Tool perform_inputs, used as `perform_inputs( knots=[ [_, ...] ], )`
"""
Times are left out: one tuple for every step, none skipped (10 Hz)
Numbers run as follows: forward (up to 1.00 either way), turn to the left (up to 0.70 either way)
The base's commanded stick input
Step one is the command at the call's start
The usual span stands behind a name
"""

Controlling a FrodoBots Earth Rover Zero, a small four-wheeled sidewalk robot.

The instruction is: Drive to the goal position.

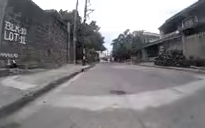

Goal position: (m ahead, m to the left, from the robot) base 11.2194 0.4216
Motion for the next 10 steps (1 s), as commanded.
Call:
perform_inputs(
  knots=[
    [1.00,-0.04],
    [1.00,-0.19],
    [1.00,-0.29],
    [1.00,0.07],
    [1.00,0.07],
    [1.00,0.07],
    [1.00,0.07],
    [1.00,0.07],
    [1.00,0.07],
    [1.00,0.07]
  ],
)
